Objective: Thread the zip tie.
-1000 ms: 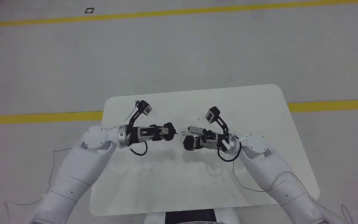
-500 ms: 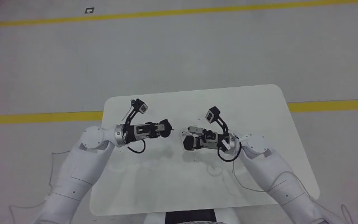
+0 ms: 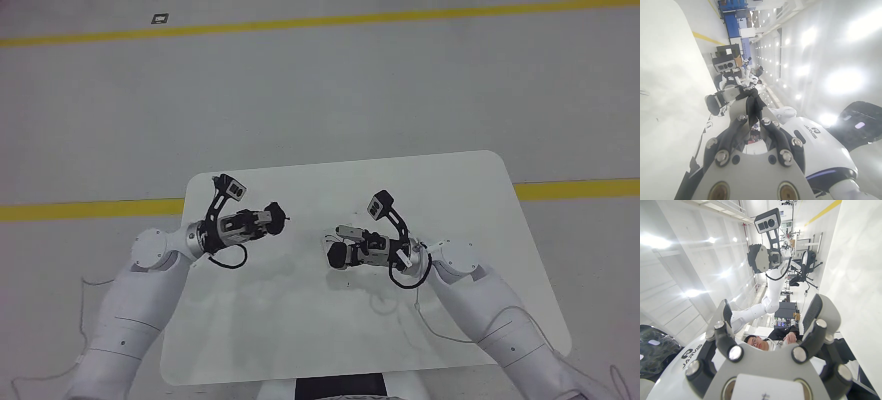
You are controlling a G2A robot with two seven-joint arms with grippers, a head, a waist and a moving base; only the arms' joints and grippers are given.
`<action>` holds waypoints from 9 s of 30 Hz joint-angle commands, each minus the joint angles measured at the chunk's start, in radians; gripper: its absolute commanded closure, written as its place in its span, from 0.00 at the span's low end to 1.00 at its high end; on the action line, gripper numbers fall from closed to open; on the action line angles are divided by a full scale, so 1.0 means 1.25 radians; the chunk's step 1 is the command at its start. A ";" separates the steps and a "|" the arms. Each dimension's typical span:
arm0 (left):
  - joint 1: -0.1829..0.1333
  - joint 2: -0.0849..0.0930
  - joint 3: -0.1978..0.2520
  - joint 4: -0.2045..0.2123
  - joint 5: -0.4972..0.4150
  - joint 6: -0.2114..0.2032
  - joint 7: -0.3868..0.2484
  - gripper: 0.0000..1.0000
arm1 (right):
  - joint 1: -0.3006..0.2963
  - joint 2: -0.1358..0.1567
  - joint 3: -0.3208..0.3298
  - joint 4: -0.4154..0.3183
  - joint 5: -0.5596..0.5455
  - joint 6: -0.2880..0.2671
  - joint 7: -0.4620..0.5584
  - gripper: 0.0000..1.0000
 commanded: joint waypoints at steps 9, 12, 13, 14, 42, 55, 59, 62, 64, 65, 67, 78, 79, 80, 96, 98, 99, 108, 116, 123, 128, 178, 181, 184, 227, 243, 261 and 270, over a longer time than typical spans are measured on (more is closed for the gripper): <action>0.000 0.000 0.000 0.000 0.001 0.000 0.001 1.00 | 0.031 0.021 -0.014 -0.115 -0.342 0.159 -0.038 0.00; 0.000 0.000 0.000 0.000 0.001 0.000 0.001 1.00 | 0.036 0.024 -0.028 -0.130 -0.396 0.208 -0.035 0.00; 0.000 0.000 0.000 0.000 0.001 0.000 0.001 1.00 | 0.035 0.024 -0.029 -0.131 -0.399 0.207 -0.038 0.00; 0.000 0.000 0.000 0.000 0.001 0.000 0.001 1.00 | 0.035 0.024 -0.029 -0.131 -0.399 0.207 -0.038 0.00; 0.000 0.000 0.000 0.000 0.001 0.000 0.001 1.00 | 0.256 -0.005 -0.197 -0.113 -0.770 0.381 -0.053 0.00; 0.000 0.000 0.000 0.000 0.001 0.000 0.001 1.00 | 0.317 -0.021 -0.278 -0.081 -0.888 0.368 0.030 0.00; 0.000 0.000 0.000 0.000 0.001 0.000 0.001 1.00 | 0.361 -0.044 -0.341 -0.032 -0.925 0.376 0.070 0.00; 0.000 0.000 0.000 0.000 0.001 0.000 0.001 1.00 | 0.373 -0.052 -0.367 -0.014 -0.951 0.376 0.085 0.00; 0.000 0.000 0.000 0.000 0.001 0.000 0.001 1.00 | 0.373 -0.052 -0.367 -0.014 -0.951 0.376 0.085 0.00; 0.000 0.000 0.000 0.000 0.001 0.000 0.001 1.00 | 0.373 -0.052 -0.367 -0.014 -0.951 0.376 0.085 0.00; 0.000 0.000 0.000 0.000 0.001 0.000 0.001 1.00 | 0.373 -0.052 -0.367 -0.014 -0.951 0.376 0.085 0.00; 0.000 0.000 0.000 0.000 0.001 0.000 0.001 1.00 | 0.373 -0.057 -0.402 -0.015 -1.025 0.304 0.116 0.00; 0.000 0.000 0.000 0.000 0.001 0.000 0.001 1.00 | 0.373 -0.057 -0.402 -0.015 -1.025 0.304 0.116 0.00; 0.000 0.000 0.000 0.000 0.001 0.000 0.001 1.00 | 0.373 -0.057 -0.402 -0.015 -1.025 0.304 0.116 0.00; 0.000 0.000 0.000 0.000 0.001 0.000 0.001 1.00 | 0.374 -0.083 -0.417 0.029 -0.995 0.250 0.062 0.00; 0.000 0.000 0.000 0.000 0.001 0.000 0.001 1.00 | 0.374 -0.083 -0.417 0.029 -0.995 0.250 0.062 0.00; 0.000 0.000 0.000 0.000 0.001 0.000 0.001 1.00 | 0.374 -0.083 -0.417 0.029 -0.995 0.250 0.062 0.00; 0.000 0.000 0.000 0.000 0.001 0.000 0.001 1.00 | 0.364 -0.080 -0.405 0.027 -1.044 0.267 0.045 0.00; 0.000 0.000 0.000 0.000 0.001 0.000 0.001 1.00 | 0.362 -0.084 -0.400 0.024 -1.098 0.292 0.058 0.59; 0.000 0.000 0.000 0.000 0.001 0.000 0.001 1.00 | 0.354 -0.095 -0.404 0.042 -1.116 0.291 0.047 0.67; 0.000 0.000 0.000 0.000 0.001 0.000 0.001 1.00 | 0.355 -0.106 -0.404 0.061 -1.119 0.289 0.037 0.70; 0.000 0.000 0.000 0.000 0.001 0.000 0.001 1.00 | 0.416 -0.253 -0.456 0.325 -1.221 0.338 0.058 1.00; 0.000 0.000 0.000 0.000 0.001 0.000 0.001 1.00 | 0.415 -0.256 -0.450 0.327 -1.227 0.337 0.058 1.00; 0.000 0.000 0.000 0.000 0.001 0.000 0.001 1.00 | 0.412 -0.256 -0.443 0.320 -1.237 0.338 0.059 1.00; 0.000 0.000 0.000 0.000 0.001 0.000 0.001 1.00 | 0.254 -0.186 -0.249 0.073 -1.346 0.267 0.103 0.83; 0.000 0.000 0.000 0.000 0.001 0.000 0.001 1.00 | 0.280 -0.214 -0.263 0.121 -1.301 0.285 0.097 0.87; 0.000 0.000 0.000 0.000 0.001 0.000 0.001 1.00 | 0.300 -0.235 -0.291 0.181 -1.393 0.297 0.091 0.74; 0.000 0.000 0.000 0.000 0.001 0.000 0.001 1.00 | 0.324 -0.257 -0.309 0.236 -1.396 0.300 0.084 0.75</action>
